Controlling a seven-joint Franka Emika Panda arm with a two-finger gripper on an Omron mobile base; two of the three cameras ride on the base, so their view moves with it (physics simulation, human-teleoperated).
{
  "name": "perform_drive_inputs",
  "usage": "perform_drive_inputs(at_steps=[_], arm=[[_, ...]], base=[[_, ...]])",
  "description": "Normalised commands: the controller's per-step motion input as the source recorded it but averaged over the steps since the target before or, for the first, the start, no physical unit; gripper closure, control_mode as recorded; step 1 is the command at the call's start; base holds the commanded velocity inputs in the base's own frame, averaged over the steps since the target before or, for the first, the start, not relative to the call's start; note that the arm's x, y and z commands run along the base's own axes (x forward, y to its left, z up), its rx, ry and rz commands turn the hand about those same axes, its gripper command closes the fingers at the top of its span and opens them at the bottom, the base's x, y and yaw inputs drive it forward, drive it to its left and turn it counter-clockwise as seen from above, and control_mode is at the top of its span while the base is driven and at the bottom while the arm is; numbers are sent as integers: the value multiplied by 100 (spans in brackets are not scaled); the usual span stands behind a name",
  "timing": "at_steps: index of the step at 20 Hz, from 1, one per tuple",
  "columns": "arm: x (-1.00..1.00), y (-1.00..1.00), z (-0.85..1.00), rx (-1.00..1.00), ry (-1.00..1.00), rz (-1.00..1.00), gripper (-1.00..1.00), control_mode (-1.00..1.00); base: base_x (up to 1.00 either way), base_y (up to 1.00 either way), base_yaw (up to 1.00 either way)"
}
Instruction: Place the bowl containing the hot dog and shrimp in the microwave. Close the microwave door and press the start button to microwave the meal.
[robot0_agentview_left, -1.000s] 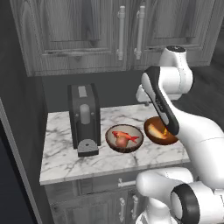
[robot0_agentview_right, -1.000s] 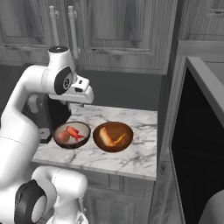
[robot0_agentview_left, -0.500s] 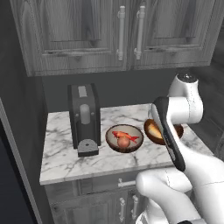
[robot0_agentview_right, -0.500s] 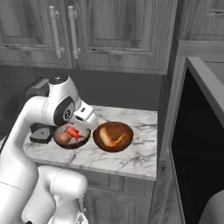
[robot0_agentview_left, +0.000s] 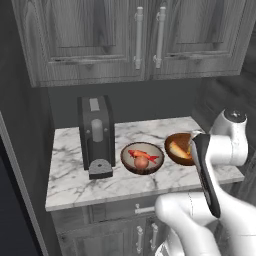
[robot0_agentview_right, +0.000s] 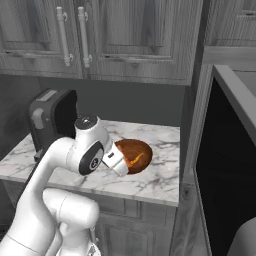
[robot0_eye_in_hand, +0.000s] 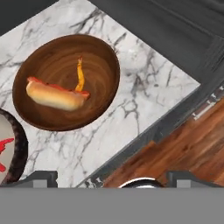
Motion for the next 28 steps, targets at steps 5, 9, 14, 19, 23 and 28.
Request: perform_drive_inputs(at_steps=[5,9,14,19,23,28], arm=[[2,-31,-23,19,-18,-12,-100,-100],[20,-3,-21,14,-13,0,-100,-100],[30,-1,-19,12,-2,0,-100,-100],[28,-7,-10,11,0,0,-100,-100],[25,-16,-8,11,0,0,-100,-100],[28,-12,-15,9,0,0,-100,-100]], base=[[0,0,0],[0,0,0],[0,0,0],[0,0,0],[0,0,0],[0,0,0]])
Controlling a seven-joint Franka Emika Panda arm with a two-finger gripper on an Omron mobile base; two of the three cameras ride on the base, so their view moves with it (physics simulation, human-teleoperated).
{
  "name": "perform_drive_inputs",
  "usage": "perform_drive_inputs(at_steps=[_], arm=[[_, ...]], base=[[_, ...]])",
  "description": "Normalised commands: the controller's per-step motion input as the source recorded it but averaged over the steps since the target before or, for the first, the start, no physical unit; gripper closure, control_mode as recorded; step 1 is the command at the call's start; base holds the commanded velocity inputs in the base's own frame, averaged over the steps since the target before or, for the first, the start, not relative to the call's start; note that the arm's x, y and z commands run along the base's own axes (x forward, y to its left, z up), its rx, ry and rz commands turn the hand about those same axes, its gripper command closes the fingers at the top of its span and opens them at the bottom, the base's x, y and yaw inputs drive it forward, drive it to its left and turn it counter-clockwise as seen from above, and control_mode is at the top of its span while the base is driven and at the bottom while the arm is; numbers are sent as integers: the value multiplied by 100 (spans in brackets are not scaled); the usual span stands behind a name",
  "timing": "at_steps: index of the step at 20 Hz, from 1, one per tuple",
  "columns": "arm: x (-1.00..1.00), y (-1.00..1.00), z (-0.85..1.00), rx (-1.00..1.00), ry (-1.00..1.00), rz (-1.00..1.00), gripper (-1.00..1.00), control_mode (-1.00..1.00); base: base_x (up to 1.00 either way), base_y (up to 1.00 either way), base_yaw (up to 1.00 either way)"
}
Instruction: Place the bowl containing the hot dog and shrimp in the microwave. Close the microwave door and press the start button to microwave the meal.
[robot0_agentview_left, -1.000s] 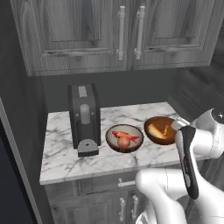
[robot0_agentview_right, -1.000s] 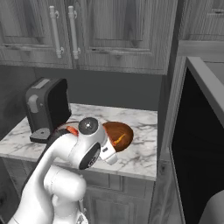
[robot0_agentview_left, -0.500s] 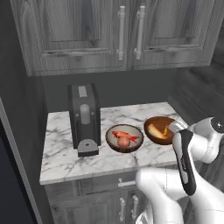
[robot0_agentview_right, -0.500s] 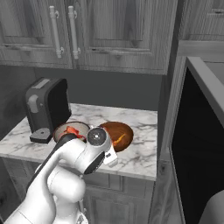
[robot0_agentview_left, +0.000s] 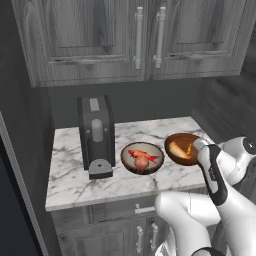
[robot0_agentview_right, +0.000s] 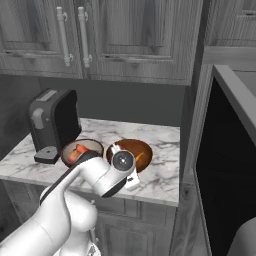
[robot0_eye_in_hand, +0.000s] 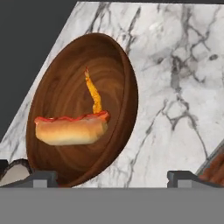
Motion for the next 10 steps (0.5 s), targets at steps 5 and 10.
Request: perform_drive_inputs(at_steps=[5,10], arm=[[35,-2,-21,5,1,0,-100,-100],[36,0,-21,3,1,0,-100,-100]], base=[[0,0,0],[0,0,0]])
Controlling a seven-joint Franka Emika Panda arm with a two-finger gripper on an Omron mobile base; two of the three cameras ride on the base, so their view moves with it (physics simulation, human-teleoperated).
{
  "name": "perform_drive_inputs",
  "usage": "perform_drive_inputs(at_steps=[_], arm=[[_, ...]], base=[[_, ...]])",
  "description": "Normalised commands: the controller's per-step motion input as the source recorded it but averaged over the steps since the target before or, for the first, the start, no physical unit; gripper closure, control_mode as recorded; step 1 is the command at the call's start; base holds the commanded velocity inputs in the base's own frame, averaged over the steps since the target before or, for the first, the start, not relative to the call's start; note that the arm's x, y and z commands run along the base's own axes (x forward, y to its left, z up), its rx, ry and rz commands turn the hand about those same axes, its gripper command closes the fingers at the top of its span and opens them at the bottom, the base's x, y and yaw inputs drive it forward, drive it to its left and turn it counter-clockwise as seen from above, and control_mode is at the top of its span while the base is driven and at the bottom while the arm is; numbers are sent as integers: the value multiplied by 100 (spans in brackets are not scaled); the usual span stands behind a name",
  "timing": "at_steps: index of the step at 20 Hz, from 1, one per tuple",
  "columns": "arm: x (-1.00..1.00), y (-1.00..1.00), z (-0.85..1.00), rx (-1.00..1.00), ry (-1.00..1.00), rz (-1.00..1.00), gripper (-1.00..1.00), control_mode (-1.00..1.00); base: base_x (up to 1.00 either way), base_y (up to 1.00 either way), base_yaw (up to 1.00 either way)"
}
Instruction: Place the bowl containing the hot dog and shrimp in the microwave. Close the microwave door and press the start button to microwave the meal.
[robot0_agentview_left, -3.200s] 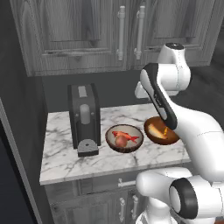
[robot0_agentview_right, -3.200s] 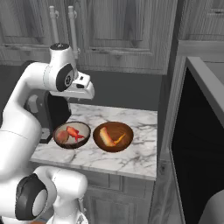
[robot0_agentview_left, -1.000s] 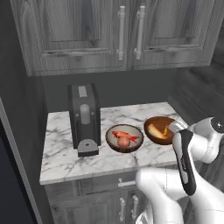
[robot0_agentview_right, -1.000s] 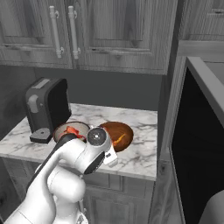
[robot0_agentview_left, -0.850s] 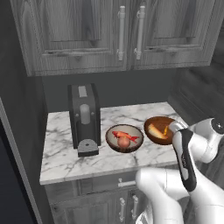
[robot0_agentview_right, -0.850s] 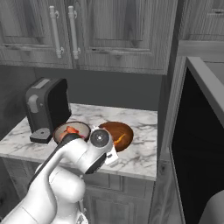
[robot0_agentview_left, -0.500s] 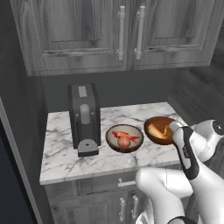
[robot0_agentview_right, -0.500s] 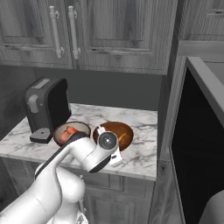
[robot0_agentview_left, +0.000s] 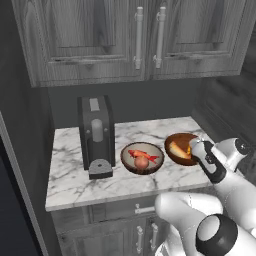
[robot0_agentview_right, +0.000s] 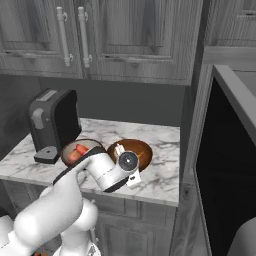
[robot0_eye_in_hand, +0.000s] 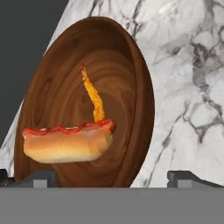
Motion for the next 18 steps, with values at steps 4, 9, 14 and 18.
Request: perform_drive_inputs(at_steps=[4,9,14,18], arm=[[32,0,-21,3,0,0,-100,-100],[31,0,-23,3,0,0,100,-100],[12,0,-13,1,0,0,100,-100],[-1,0,2,0,0,0,100,-100]], base=[[0,0,0],[0,0,0],[0,0,0],[0,0,0]])
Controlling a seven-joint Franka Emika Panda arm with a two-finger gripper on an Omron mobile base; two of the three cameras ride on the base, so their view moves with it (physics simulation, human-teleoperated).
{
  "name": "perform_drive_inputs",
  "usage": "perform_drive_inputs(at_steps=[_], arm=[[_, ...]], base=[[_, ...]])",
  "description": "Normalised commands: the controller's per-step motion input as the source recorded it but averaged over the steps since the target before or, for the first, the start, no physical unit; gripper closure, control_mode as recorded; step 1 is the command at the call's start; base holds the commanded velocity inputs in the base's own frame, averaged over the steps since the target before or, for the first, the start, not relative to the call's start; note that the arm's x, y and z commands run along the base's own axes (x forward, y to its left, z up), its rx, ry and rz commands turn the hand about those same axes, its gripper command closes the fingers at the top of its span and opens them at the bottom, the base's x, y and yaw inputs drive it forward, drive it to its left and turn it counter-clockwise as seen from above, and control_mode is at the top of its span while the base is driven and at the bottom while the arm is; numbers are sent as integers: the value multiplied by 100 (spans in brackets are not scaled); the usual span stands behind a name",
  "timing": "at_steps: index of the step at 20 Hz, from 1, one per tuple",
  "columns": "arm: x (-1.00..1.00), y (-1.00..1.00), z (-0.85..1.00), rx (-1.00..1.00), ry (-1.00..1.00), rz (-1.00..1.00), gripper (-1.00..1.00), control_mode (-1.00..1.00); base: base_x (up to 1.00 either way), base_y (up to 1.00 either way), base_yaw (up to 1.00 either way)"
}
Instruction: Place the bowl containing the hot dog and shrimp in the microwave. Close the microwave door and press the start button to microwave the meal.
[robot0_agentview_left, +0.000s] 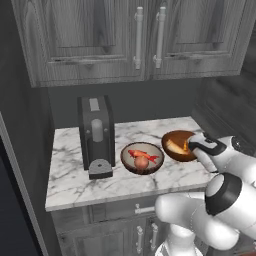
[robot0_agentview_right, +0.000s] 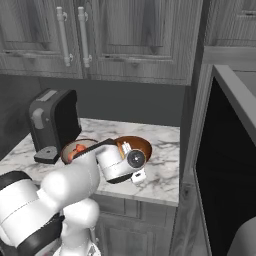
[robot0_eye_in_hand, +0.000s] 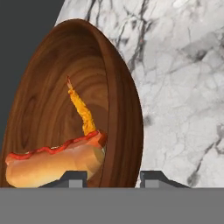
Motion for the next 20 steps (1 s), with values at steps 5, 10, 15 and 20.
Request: perform_drive_inputs(at_steps=[5,10,15,20], arm=[[-18,0,41,0,1,0,100,-100],[-46,2,60,0,0,1,100,-100],[-67,24,60,0,-2,11,100,-100],[-62,40,72,1,-5,15,100,-100]], base=[[0,0,0],[0,0,0],[0,0,0],[0,0,0]])
